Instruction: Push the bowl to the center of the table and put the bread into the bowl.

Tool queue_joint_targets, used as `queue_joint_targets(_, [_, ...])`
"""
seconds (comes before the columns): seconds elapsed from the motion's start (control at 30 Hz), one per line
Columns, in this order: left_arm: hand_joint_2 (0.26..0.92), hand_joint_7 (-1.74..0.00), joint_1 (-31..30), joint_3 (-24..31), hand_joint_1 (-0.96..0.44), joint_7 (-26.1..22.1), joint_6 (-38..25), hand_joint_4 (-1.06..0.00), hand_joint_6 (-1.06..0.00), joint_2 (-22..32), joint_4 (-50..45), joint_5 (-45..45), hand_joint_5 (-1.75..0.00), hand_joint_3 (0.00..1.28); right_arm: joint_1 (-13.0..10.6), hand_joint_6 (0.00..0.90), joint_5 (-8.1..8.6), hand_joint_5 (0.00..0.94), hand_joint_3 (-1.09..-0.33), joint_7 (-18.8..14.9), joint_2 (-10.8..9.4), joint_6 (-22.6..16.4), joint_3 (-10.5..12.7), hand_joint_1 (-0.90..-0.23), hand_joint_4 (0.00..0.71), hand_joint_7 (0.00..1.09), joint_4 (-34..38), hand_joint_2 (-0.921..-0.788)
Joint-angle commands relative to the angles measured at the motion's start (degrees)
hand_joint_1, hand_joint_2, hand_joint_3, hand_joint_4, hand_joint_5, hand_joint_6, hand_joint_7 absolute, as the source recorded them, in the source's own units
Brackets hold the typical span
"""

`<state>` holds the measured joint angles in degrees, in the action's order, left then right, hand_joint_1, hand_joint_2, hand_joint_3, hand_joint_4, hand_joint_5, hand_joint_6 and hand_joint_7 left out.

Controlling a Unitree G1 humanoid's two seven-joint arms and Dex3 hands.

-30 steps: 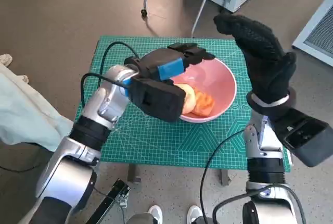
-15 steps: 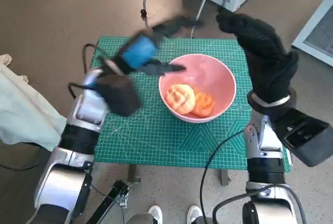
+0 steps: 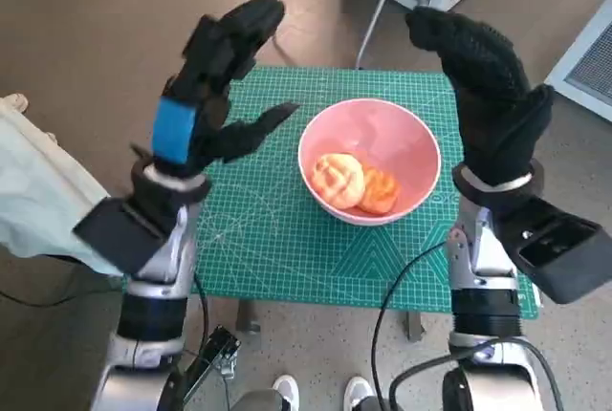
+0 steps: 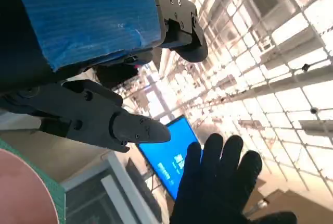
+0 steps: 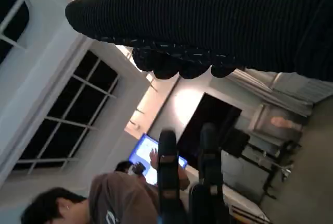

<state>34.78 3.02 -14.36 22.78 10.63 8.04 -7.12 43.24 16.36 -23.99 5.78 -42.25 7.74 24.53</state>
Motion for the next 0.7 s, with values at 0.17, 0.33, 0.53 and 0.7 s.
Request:
queue_joint_targets(0.17, [0.921,-0.63,-1.26,1.34,-0.42,1.78,1.61,-0.33,-0.13,-0.12,-3.46,0.83,-0.04,0.33,-0.30,0.005,-0.12,0.007,-0.738,0.55,0.23,3.76,-0.81,-0.641,0.314,0.84,-1.89,-0.921])
queue_joint_targets(0.33, [0.921,-0.55,-1.31,1.58,-0.42,2.79,1.87,-0.34,-0.18,-1.29,-3.15,-0.13,-0.03,0.32,0.05,0.006,0.11,0.006,-0.740,0.15,0.33,4.48,-1.06,-0.633,0.312,0.84,-1.98,-0.921])
queue_joint_targets(0.53, [0.921,-0.51,-1.58,1.42,-0.42,3.29,0.84,-0.34,-0.20,-2.33,-3.75,-0.82,-0.02,0.32,0.28,0.005,0.00,0.001,-0.742,0.11,0.56,4.76,-1.31,-0.626,0.303,0.83,-1.85,-0.921])
queue_joint_targets(0.7, [0.921,-0.49,-1.59,1.35,-0.42,3.37,0.49,-0.34,-0.21,-2.74,-3.97,-0.55,-0.02,0.32,0.34,0.001,-0.09,0.000,-0.743,0.14,1.03,5.30,-1.37,-0.625,0.299,0.82,-2.24,-0.921])
